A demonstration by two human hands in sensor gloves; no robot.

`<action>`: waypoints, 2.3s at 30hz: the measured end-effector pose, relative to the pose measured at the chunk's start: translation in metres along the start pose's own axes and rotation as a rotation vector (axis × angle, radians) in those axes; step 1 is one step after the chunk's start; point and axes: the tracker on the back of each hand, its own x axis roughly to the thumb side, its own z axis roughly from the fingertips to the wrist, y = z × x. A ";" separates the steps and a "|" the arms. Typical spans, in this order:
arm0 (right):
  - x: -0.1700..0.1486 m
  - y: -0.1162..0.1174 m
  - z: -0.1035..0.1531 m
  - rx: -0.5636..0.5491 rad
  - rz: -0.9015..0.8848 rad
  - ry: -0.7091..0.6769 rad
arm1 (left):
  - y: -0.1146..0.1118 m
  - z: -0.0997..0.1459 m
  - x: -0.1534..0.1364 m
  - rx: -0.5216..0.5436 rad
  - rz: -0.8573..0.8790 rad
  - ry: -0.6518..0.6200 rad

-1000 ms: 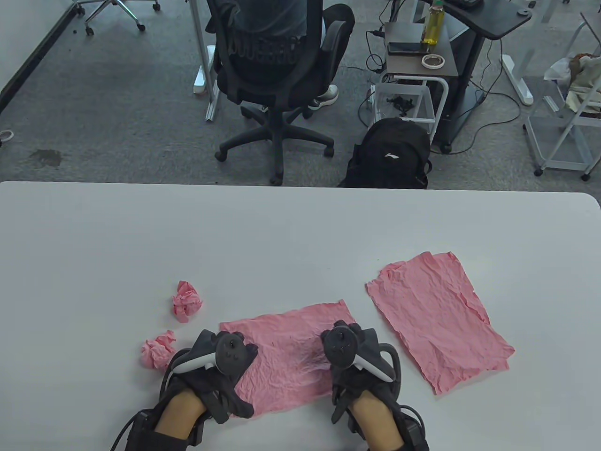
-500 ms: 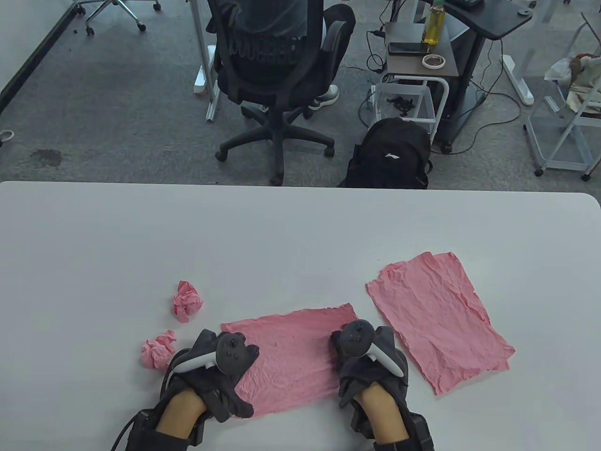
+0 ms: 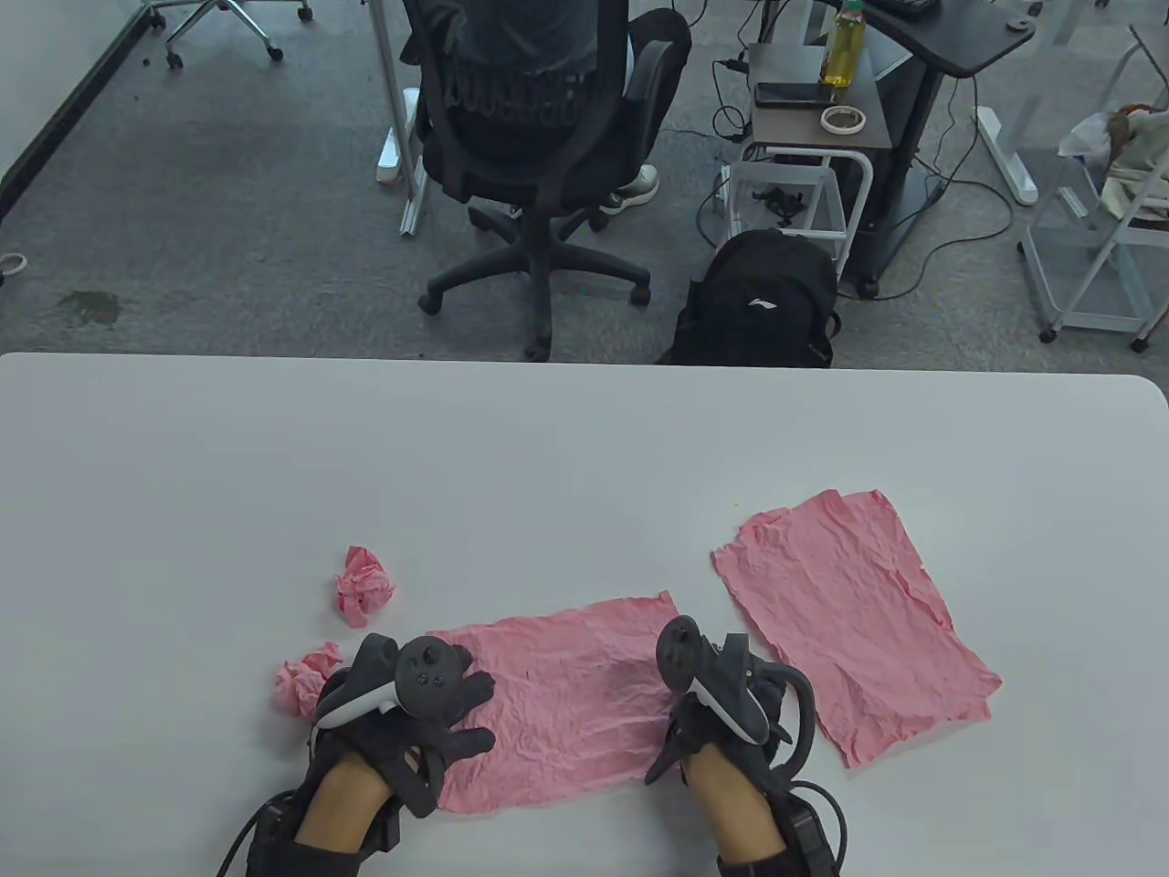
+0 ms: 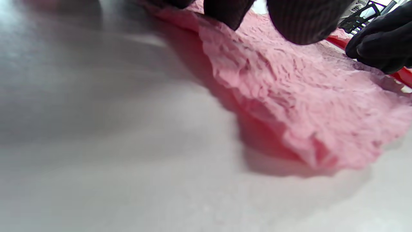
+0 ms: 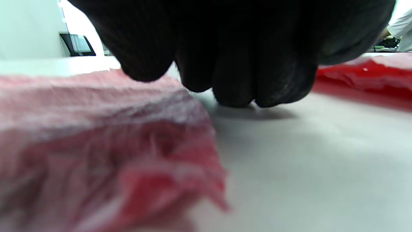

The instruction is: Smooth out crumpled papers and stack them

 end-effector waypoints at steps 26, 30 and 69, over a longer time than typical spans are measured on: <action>-0.035 0.028 -0.009 0.389 -1.313 -0.108 | -0.004 -0.003 0.006 -0.007 -0.018 0.007; -0.031 0.027 -0.008 0.406 -1.306 -0.166 | -0.004 -0.003 0.005 -0.006 -0.026 0.003; -0.183 -0.043 0.046 -0.830 -0.925 0.399 | 0.025 0.019 -0.010 0.359 0.015 0.047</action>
